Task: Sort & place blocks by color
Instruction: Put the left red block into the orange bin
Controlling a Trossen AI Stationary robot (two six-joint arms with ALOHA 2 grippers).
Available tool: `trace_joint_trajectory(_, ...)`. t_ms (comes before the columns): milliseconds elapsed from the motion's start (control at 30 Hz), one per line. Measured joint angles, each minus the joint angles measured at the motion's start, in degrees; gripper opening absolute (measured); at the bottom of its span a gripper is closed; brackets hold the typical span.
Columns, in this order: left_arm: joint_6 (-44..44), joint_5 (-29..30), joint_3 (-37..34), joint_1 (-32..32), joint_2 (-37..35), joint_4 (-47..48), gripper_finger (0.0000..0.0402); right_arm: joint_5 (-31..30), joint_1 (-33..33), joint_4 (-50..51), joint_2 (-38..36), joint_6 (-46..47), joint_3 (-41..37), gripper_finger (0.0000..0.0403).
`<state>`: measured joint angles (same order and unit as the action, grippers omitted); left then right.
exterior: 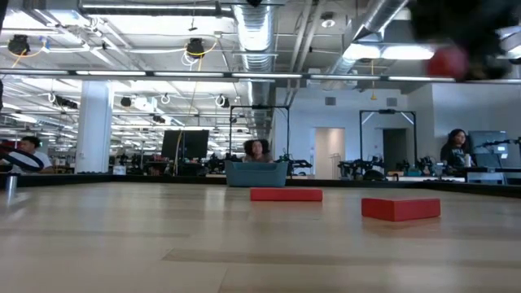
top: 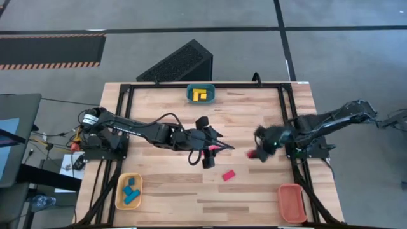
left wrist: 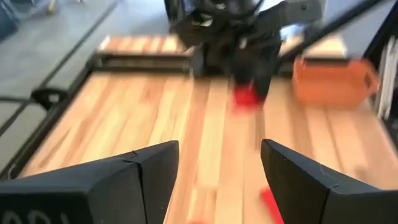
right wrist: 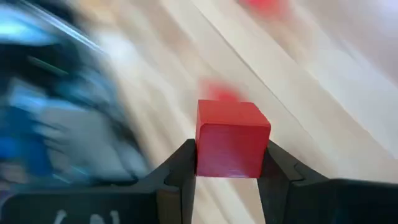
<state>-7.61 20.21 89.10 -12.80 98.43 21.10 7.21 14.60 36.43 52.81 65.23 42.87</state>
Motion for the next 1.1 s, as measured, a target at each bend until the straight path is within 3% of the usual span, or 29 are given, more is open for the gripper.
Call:
trace_joint_trajectory(167,1.7,0.0,0.0,0.8,0.0,10.1,0.022,5.4,10.3,17.4,0.0,10.6,0.0,0.0136)
trace_joint_trajectory(367,5.1,-0.7,-1.3,2.8,0.1,13.1,0.0214,14.9,24.1,17.2,0.4,27.2,0.0,0.0139)
trace_joint_trajectory(567,10.3,-0.9,-7.9,3.5,0.1,5.9,0.0188,15.7,36.8,17.0,4.4,42.5,0.1,0.0141)
trace_joint_trajectory(833,13.0,-0.6,-17.6,3.8,0.1,-4.6,0.0182,18.1,42.6,6.9,11.2,52.5,0.0,0.0149)
trace_joint_trajectory(1100,10.0,-5.1,-20.5,6.7,0.1,-9.4,0.0186,17.9,43.1,4.8,18.6,57.8,0.0,0.0205)
